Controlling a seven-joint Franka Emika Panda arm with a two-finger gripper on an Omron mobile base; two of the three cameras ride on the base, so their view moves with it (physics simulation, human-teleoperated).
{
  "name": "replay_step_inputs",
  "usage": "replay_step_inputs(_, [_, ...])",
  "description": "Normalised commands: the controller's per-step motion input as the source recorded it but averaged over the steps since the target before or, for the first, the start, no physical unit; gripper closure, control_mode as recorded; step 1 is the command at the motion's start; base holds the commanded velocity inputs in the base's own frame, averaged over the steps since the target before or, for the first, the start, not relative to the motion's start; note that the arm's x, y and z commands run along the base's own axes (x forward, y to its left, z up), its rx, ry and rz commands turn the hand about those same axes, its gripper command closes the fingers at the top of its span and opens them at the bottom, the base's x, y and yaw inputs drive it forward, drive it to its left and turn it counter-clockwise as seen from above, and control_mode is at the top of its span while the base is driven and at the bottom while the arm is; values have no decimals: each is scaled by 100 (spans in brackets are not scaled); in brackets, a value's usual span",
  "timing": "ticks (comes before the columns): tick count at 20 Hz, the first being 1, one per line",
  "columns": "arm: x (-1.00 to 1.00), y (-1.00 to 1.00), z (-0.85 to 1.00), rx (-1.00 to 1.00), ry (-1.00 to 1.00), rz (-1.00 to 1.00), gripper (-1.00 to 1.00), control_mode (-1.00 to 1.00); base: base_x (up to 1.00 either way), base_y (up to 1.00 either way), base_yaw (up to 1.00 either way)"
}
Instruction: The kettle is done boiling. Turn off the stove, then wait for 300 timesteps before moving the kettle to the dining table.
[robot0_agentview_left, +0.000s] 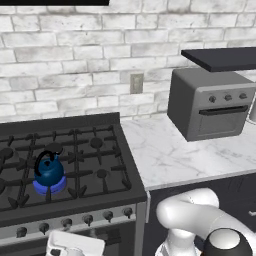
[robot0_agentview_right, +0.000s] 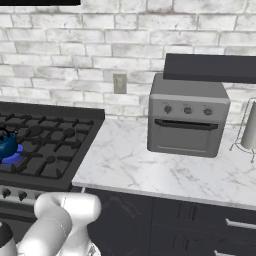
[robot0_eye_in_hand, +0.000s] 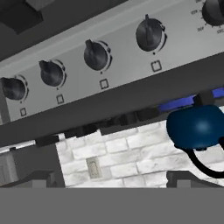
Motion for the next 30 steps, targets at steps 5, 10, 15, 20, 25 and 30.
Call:
replay_step_inputs(5, [19,12,-33,-7,3,4,-100,-100,0,0,0])
replay_step_inputs(10, [24,16,-30,-6,3,5,-100,-100,0,0,0])
replay_step_inputs(15, [25,13,-29,-5,2,4,-100,-100,0,0,0])
replay_step_inputs(20, [27,13,-31,-5,2,2,-100,-100,0,0,0])
replay_step_inputs(25, [22,21,-28,-1,0,0,-100,-100,0,0,0])
replay_step_inputs(30, [14,22,-24,-1,0,0,-100,-100,0,0,0])
